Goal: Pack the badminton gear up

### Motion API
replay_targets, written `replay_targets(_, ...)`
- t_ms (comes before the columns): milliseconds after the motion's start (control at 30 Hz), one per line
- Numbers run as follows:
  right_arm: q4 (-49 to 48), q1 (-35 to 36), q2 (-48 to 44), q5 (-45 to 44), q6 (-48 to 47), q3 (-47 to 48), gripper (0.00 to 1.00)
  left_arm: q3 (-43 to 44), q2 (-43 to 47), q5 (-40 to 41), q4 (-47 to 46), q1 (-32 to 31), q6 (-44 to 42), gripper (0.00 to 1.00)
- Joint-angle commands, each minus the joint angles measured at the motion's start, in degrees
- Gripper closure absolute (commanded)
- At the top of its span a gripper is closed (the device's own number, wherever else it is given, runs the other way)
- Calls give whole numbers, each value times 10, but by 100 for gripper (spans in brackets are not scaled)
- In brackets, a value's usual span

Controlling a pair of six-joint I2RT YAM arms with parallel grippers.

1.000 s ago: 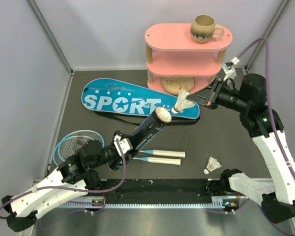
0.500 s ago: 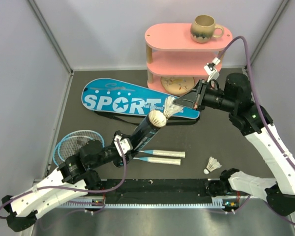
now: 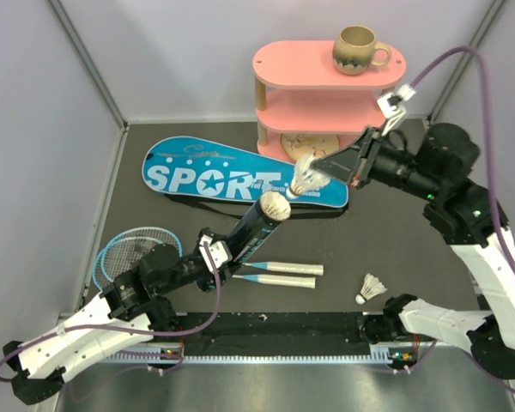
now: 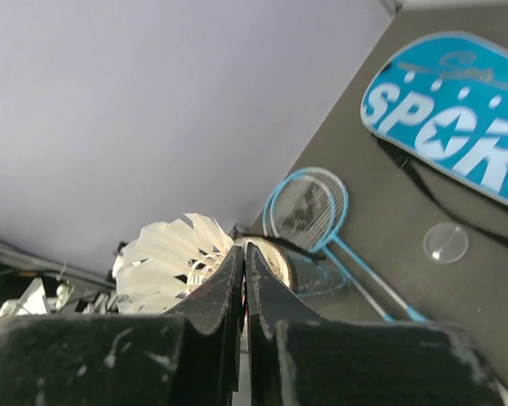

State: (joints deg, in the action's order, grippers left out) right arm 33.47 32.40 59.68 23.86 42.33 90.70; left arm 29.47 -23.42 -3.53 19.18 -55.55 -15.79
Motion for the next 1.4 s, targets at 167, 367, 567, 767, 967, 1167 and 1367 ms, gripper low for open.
replay_targets(167,-59,87,30,-31,7,-90,100,16,1,3,-52,1,-1,97)
replay_targets(367,-11,98,43,-20,-93,-88,65,16,2,2,-53,1,-1,97)
replay_targets(567,37,99,80,66,-148,-61,40,17,0,-1,-52,1,-1,97)
replay_targets(767,57,132,119,88,-164,-62,34,16,4,-2,-53,1,0,97)
replay_targets(967,71,154,189,117,-176,-49,30,16,-4,-16,-53,1,-3,97)
replay_targets(1167,187,158,250,53,-229,-17,26,20,-8,4,-45,1,-6,97)
replay_targets(1367,246,166,262,-48,-253,9,23,21,-5,12,-45,1,-1,98)
